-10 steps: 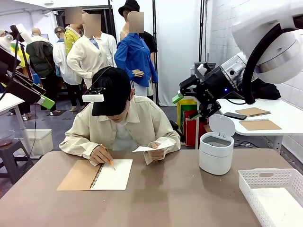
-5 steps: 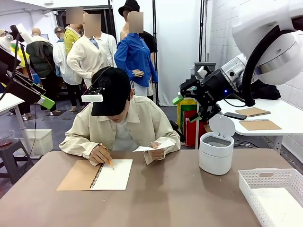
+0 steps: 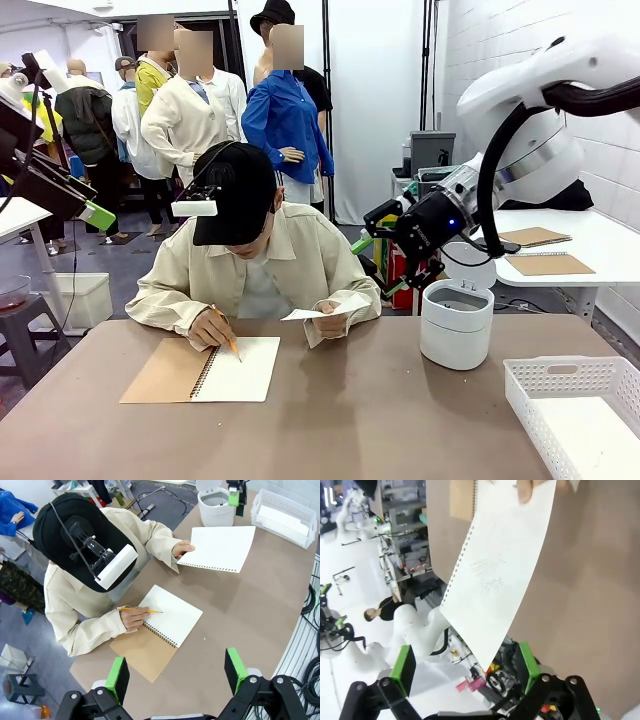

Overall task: Sort the paper based on its condition.
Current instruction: If a person hands you a paper, place it in the Organizing basket , and if it's crumpled, put it in the Trash can.

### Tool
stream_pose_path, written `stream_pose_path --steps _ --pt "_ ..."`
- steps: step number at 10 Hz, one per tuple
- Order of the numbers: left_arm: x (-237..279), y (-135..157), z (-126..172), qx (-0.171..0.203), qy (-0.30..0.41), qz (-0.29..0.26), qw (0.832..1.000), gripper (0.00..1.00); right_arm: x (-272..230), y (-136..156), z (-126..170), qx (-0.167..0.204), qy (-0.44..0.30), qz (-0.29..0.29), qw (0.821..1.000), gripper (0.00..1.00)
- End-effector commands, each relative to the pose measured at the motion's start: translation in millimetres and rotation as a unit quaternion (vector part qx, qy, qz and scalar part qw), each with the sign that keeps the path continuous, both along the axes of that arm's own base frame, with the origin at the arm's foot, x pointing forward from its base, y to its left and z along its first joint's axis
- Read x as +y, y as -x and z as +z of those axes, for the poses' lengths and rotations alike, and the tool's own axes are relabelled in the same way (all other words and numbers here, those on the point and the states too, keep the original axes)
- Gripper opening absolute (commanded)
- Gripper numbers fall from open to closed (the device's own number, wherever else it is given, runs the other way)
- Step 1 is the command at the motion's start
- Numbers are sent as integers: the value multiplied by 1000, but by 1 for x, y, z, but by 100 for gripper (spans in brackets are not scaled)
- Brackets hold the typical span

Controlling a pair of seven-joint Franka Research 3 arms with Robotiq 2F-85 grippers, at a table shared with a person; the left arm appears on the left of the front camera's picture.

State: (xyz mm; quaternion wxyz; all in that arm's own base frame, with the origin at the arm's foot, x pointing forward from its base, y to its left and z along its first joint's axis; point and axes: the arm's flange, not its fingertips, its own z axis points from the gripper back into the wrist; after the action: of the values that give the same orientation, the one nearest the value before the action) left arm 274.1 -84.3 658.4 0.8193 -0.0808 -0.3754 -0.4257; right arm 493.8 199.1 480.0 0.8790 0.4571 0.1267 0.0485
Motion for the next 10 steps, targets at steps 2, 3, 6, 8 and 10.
stream_pose_path --steps 2,3,6,8,10 --pt "0 0 0 0 0 1 1000 100 19 -18 -18 74 11 9 997 100" --pt "0 0 0 0 0 1 1000 100 22 -18 -28 91 15 12 996 100" --pt "0 0 0 0 0 1 1000 100 26 -15 -49 120 20 -5 993 100" --pt "0 0 0 0 0 1 1000 100 30 -15 -60 126 -7 -44 991 100" --pt "0 0 0 0 0 1 1000 100 34 -23 -69 129 -23 -63 989 100"
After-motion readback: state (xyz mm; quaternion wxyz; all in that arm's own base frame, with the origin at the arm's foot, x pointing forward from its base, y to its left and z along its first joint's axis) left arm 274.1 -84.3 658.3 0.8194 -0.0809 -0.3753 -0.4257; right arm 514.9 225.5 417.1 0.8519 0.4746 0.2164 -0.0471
